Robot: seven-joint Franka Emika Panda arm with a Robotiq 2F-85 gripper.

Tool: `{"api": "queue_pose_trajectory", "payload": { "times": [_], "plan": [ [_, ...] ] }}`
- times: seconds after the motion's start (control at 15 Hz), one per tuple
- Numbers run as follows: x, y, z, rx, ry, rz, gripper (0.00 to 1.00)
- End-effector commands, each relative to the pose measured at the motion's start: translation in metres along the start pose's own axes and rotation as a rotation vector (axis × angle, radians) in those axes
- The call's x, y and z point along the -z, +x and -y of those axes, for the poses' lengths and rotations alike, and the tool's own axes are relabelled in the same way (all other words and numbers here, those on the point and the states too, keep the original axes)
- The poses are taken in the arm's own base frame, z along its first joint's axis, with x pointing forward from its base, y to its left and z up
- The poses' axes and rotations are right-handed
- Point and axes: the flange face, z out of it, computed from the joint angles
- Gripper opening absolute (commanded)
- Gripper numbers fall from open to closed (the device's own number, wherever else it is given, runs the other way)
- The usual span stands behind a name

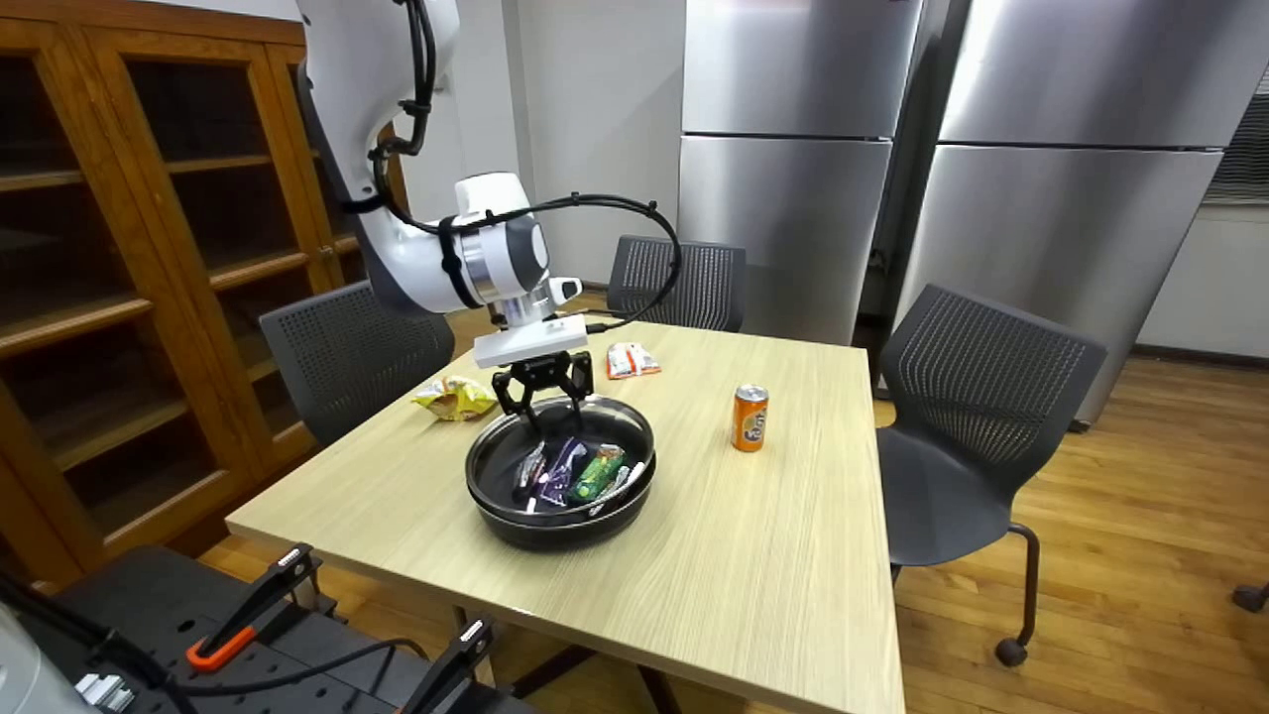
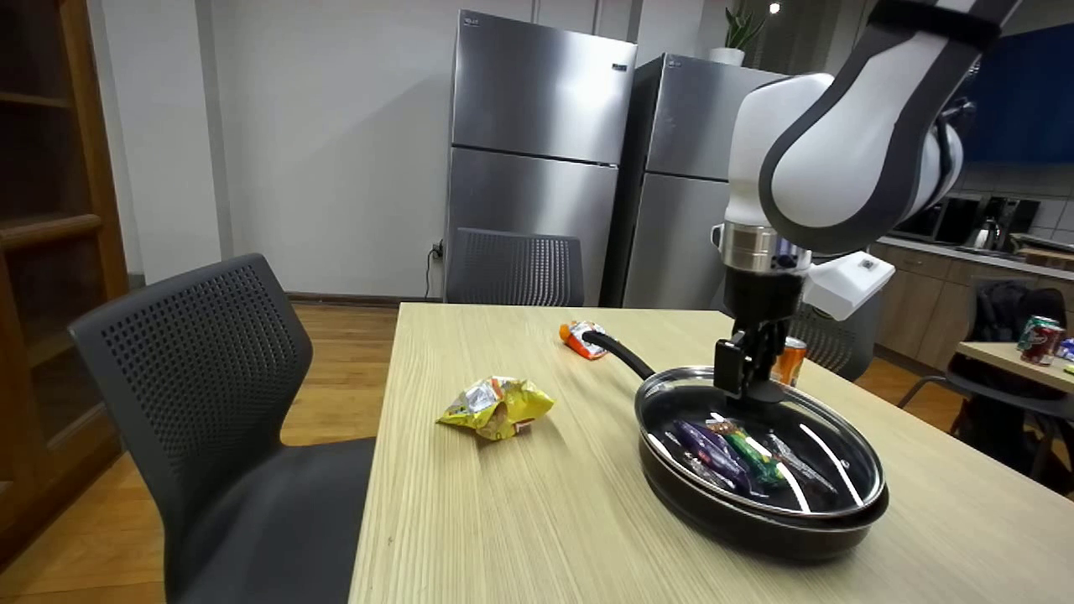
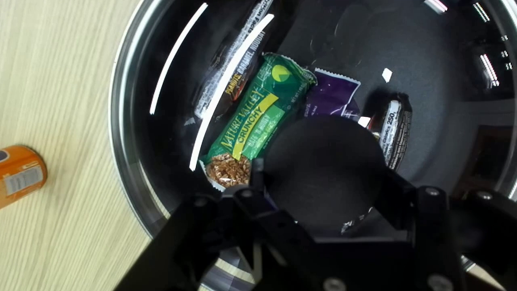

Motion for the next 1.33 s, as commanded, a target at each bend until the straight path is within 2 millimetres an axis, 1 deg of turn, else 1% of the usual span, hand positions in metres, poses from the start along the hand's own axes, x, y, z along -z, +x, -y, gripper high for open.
{"api": "queue_pose_trajectory", "payload": {
  "times": [0.0,0.6,1.0,1.07,1.13,1.27],
  "plan": [
    [0.007,0.008,-0.01,0.004,0.002,0.002,0.38],
    [-0.003,0.008,-0.014,-0.002,0.013,0.018,0.38],
    [-0.004,0.007,-0.014,-0.002,0.013,0.023,0.38],
    [-0.003,0.006,-0.014,-0.003,0.013,0.024,0.88],
    [-0.003,0.006,-0.014,-0.003,0.013,0.024,0.9],
    [-0.001,0.007,-0.016,-0.005,0.011,0.016,1.0]
  ]
}}
